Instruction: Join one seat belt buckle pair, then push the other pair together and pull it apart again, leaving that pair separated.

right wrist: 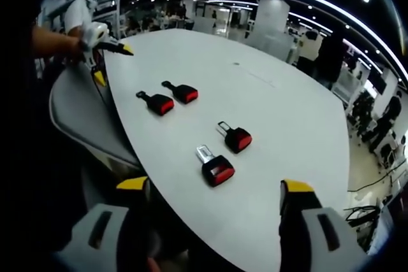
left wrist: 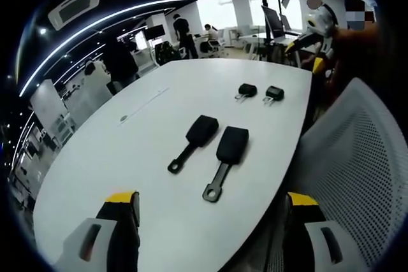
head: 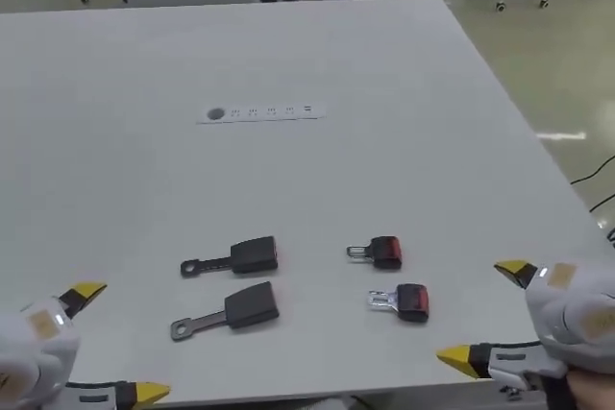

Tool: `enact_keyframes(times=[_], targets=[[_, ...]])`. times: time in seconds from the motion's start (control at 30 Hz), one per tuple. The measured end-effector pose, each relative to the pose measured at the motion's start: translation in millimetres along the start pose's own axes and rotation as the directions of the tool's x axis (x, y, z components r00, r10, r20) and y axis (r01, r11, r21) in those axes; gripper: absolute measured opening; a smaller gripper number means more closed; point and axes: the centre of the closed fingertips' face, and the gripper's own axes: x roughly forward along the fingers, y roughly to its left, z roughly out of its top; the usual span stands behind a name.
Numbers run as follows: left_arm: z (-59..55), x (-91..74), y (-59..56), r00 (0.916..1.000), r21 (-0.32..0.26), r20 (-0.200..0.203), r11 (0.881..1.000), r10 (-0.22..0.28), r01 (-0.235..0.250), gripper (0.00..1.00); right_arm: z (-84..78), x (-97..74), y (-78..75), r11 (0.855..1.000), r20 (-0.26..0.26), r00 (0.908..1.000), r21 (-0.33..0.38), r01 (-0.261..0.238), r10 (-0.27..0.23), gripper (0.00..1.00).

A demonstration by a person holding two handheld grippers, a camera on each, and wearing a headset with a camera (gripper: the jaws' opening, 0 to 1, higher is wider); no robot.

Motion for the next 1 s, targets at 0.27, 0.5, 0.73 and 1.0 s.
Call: enact_keyframes(times=[0.27, 0.5, 0.73, 1.0], targets=[[-4.1, 6.5, 5.3, 0.9991, 0.006, -0.034, 1.000, -0.025, 0.025, 0.92, -2.1, 9.5, -3.3, 0.999, -0.013, 0.9999, -0.051, -0.009, 0.009, 0.83], [-4.1, 18.5, 5.6, 0.9952, 0.013, -0.081, 0.998, -0.055, 0.056, 0.86, -2.1, 20.8, -3.0, 0.995, -0.030, 0.9988, -0.088, -0.040, 0.038, 0.79], [-2.7, 35.0, 0.6, 0.9885, 0.033, -0.108, 0.993, -0.106, 0.110, 0.84, -1.7, 33.5, 0.9, 0.981, -0.060, 0.9935, -0.164, -0.105, 0.096, 0.73], [5.8, 57.5, -11.5, 0.9750, 0.095, -0.134, 0.977, -0.177, 0.191, 0.82, 0.2, 47.1, 0.7, 0.961, -0.094, 0.9837, -0.218, -0.171, 0.153, 0.71]])
